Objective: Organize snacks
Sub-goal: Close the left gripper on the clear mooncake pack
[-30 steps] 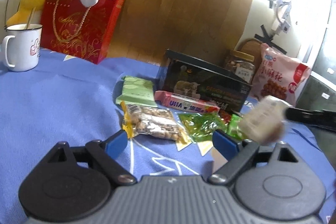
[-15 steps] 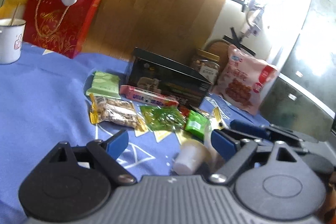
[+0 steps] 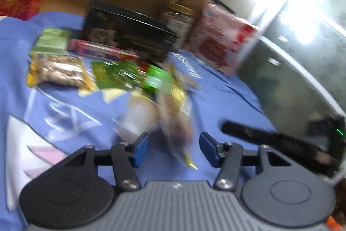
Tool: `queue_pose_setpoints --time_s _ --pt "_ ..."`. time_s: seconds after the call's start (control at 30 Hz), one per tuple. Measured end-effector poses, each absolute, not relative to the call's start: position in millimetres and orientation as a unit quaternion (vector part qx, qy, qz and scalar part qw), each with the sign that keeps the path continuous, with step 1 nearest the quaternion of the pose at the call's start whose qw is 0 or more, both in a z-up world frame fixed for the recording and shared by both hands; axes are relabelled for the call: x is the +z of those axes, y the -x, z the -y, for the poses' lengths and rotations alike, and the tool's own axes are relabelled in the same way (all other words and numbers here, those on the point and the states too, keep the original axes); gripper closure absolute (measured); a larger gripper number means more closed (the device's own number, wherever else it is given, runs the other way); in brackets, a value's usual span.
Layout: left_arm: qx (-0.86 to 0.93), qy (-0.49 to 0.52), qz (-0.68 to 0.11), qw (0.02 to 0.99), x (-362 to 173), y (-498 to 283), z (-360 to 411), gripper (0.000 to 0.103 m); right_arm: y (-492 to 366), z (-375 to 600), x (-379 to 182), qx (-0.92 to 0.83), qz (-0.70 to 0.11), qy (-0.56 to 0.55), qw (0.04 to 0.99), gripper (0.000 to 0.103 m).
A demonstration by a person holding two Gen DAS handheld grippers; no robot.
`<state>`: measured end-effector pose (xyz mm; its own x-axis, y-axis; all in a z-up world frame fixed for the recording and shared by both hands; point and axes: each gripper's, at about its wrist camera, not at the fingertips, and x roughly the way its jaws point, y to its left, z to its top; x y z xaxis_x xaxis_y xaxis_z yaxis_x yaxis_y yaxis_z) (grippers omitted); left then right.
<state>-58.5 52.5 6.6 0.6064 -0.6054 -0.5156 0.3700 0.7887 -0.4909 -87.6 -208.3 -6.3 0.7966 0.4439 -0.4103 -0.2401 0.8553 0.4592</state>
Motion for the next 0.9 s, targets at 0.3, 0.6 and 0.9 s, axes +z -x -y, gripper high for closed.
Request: queue_pose_setpoints --time_s 0.3,0.6,0.9 --pt "-0.204 0.195 -0.312 0.907 28.5 42.0 -86.1 0.037 91.4 187.2 -13.6 0.225 -0.268 -0.148 0.925 0.047" --pt "-0.252 0.227 -0.386 0.858 1.9 28.0 -56.3 0.041 56.4 182.7 -11.5 0.239 -0.27 -0.132 0.924 0.046" --pt "-0.228 0.222 -0.397 0.861 -5.2 20.4 -70.2 0.064 59.2 152.1 -22.5 0.296 -0.306 -0.105 0.899 0.07"
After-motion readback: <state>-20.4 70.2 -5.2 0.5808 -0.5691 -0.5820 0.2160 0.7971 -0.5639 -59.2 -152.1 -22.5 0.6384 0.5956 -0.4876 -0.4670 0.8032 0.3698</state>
